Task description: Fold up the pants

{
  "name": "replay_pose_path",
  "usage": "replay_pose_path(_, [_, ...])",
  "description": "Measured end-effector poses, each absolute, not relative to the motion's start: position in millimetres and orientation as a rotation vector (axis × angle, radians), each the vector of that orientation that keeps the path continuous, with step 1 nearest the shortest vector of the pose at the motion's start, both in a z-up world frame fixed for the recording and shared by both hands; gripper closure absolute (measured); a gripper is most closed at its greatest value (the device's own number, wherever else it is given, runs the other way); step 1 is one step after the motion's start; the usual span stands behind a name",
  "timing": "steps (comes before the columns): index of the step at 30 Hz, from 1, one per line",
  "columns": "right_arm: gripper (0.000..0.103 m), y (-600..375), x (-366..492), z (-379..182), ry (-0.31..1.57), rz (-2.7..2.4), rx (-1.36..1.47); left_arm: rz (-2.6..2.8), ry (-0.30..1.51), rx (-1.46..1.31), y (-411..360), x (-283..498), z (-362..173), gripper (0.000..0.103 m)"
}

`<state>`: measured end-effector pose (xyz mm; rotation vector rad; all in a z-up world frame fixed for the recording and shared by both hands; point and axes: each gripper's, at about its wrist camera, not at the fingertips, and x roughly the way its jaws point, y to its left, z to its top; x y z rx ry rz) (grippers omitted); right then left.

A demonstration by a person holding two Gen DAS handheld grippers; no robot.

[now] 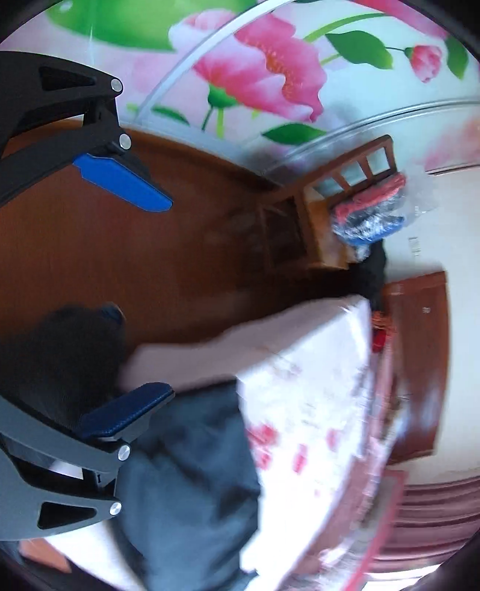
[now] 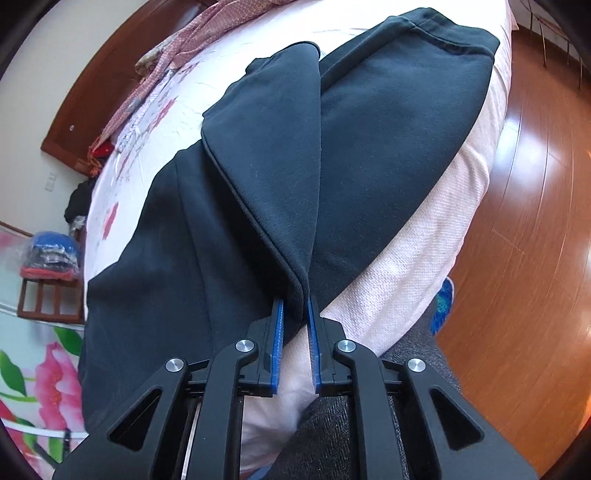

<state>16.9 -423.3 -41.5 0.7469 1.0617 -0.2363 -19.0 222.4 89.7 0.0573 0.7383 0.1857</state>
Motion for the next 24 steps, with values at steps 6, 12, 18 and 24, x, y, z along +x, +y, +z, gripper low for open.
replay_pose_path(6, [0.087, -413, 13, 2, 0.982, -0.349, 0.58, -0.177, 0.69, 0.102, 111, 16, 88, 0.005])
replay_pose_path(12, [0.048, -382, 74, 57, 0.845, -0.299, 0.156, -0.332, 0.905, 0.108, 54, 65, 11, 0.006])
replay_pose_path(18, [0.048, -359, 199, 32, 0.926, -0.271, -0.068, -0.275, 0.936, 0.123, 53, 50, -6, 0.006])
replay_pose_path(24, [0.048, -351, 270, -36, 1.16, -0.37, -0.286, -0.266, 0.954, 0.142, 46, 63, -12, 0.006])
